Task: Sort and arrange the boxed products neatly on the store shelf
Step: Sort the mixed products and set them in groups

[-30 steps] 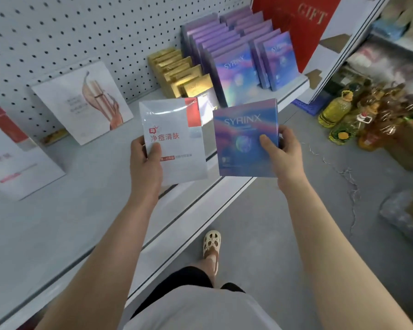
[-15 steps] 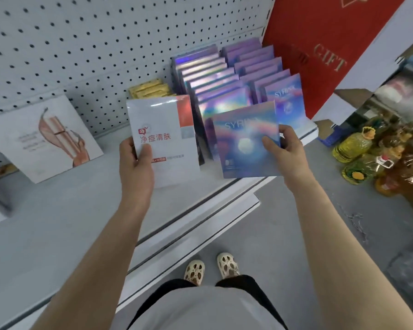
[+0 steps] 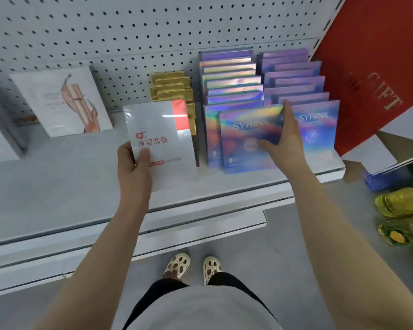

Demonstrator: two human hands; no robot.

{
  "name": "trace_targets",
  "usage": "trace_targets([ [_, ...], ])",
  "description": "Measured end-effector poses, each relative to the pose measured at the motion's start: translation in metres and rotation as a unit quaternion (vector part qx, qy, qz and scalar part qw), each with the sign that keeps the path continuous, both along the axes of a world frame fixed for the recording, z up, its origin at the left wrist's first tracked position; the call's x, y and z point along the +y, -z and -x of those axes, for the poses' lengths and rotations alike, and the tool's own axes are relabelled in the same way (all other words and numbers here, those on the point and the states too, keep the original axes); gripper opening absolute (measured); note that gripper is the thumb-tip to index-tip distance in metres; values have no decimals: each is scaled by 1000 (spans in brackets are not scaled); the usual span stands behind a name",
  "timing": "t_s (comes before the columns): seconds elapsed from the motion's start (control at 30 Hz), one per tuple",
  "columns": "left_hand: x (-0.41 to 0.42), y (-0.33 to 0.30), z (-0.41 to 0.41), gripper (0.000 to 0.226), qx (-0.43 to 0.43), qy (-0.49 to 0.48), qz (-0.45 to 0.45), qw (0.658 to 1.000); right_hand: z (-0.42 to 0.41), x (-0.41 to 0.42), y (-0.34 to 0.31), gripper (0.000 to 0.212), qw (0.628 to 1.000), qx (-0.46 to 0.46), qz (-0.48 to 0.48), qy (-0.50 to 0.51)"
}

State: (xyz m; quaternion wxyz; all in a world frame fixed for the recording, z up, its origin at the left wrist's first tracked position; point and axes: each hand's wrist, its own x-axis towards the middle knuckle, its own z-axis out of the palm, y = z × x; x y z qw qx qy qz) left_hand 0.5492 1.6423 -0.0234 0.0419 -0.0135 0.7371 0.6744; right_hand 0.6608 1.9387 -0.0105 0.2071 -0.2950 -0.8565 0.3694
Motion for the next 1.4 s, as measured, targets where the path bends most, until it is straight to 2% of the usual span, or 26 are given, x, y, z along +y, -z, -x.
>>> trace_targets([
  [0.1, 1, 0, -7, 20, 4, -21, 5, 1000, 8, 2, 4, 108, 996, -11, -88, -10],
  [0.27, -1, 0, -15, 18, 7, -33, 0, 999, 15, 1, 3, 86, 984, -44, -175, -16],
  [0.4, -6, 0, -20, 17, 7, -41, -3, 999, 18, -6, -9, 79, 964, -93, -248, -12],
  [0.5, -12, 0, -24, 17, 2, -41, -4, 999, 27, -24, -27, 67, 962, -38, -271, -17],
  [0.6, -20, 1, -27, 17, 3, -48, -11, 999, 49, -56, -43, 54, 974, 47, -203, -91],
  [0.67, -29, 2, -29, 17, 3, -45, -6, 999, 67, -83, -52, 45, 972, 57, -159, -164],
  [0.8, -61, 5, -27, 14, 5, -15, -7, 1000, 106, -144, -62, 35, 932, -5, -145, -333],
  [0.93, -108, 6, -13, 23, 7, -22, -13, 1000, 147, -199, -60, 34, 895, -87, -82, -430],
  [1.0, -137, 8, 0, 23, 5, -29, -5, 1000, 168, -225, -57, 33, 885, -114, -55, -448],
  [1.13, -204, 12, 33, 25, -4, -36, 27, 999, 206, -287, -54, 23, 888, -88, 54, -448],
  [1.23, -259, 19, 68, 28, -28, -46, 72, 996, 240, -336, -52, 17, 898, -60, 57, -432],
  [1.4, -333, 30, 117, 41, -45, -32, 143, 988, 299, -411, -46, 28, 918, -28, 37, -394],
])
